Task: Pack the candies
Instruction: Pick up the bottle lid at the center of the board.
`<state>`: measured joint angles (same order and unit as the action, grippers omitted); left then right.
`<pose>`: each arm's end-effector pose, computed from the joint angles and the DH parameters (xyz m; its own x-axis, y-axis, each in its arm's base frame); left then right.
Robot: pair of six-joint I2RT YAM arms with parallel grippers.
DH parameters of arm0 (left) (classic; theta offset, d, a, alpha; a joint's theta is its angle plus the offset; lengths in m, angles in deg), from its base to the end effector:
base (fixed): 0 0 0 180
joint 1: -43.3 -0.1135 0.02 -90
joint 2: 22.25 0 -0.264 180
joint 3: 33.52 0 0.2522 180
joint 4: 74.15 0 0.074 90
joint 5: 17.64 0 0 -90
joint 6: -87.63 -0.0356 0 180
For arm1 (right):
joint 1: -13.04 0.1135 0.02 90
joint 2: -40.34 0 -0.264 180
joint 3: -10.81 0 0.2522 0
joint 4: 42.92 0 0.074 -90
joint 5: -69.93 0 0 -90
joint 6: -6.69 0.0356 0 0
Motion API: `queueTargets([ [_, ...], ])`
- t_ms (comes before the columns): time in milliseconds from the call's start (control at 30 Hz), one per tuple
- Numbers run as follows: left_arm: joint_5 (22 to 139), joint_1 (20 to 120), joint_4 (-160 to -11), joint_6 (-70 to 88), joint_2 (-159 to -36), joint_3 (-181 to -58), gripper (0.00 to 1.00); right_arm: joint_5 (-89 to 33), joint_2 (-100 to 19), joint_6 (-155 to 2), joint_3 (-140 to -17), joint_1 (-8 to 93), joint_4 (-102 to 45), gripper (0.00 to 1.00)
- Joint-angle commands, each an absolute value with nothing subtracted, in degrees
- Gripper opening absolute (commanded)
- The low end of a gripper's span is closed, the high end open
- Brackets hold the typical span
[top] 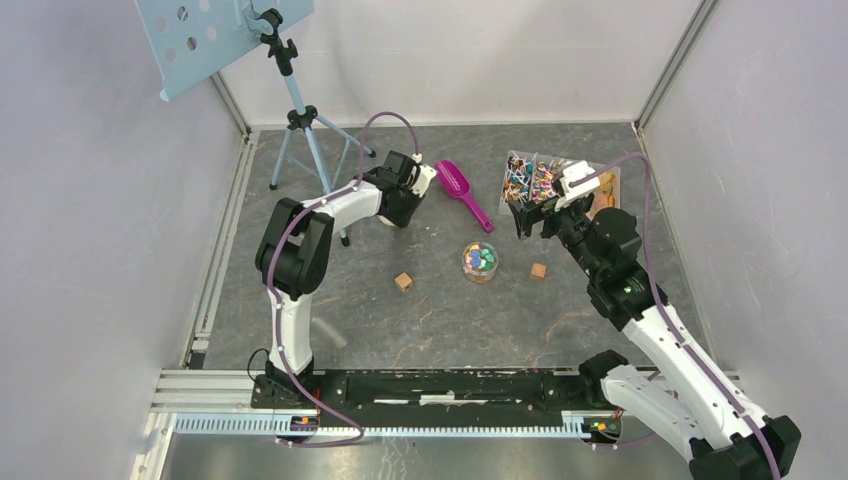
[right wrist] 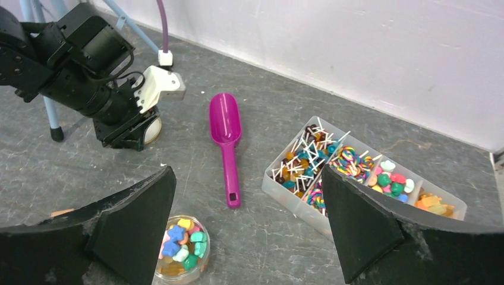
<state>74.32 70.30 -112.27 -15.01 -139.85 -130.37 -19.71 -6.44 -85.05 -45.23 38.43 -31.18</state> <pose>0.3869 -0.1985 0.1643 -0.6415 0.5723 -0.5109 0.6250 0.7760 0.0846 0.1786 0.0845 0.3417 -0.0262 -0.0461 -0.9986 -0.4241 0.9051 -0.0306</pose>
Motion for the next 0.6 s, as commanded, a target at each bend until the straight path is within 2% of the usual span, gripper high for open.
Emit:
queueTargets([
  [0, 78.1, 70.1, -113.9, -15.7, -139.6, -132.0, 0.22, -15.5, -4.6, -85.4, -45.1, 38.6, -32.2, 0.98],
  [67, 78.2, 70.1, -114.0, -15.1, -139.5, -131.8, 0.07, -15.0, -4.4, -85.2, -45.4, 38.6, -31.2, 0.98],
  [133, 78.7, 70.1, -114.0, -14.5, -139.2, -131.7, 0.03, -14.6, -3.7, -84.3, -45.1, 38.6, -30.6, 0.98],
  [400, 84.1, 69.8, -114.7, -9.2, -135.3, -132.4, 0.02, -17.0, -1.6, -83.4, -41.0, 38.5, -31.6, 0.98],
  [567, 91.3, 69.4, -114.9, -4.0, -130.4, -131.8, 0.02, -19.4, -0.1, -83.7, -36.1, 38.6, -36.5, 0.98],
])
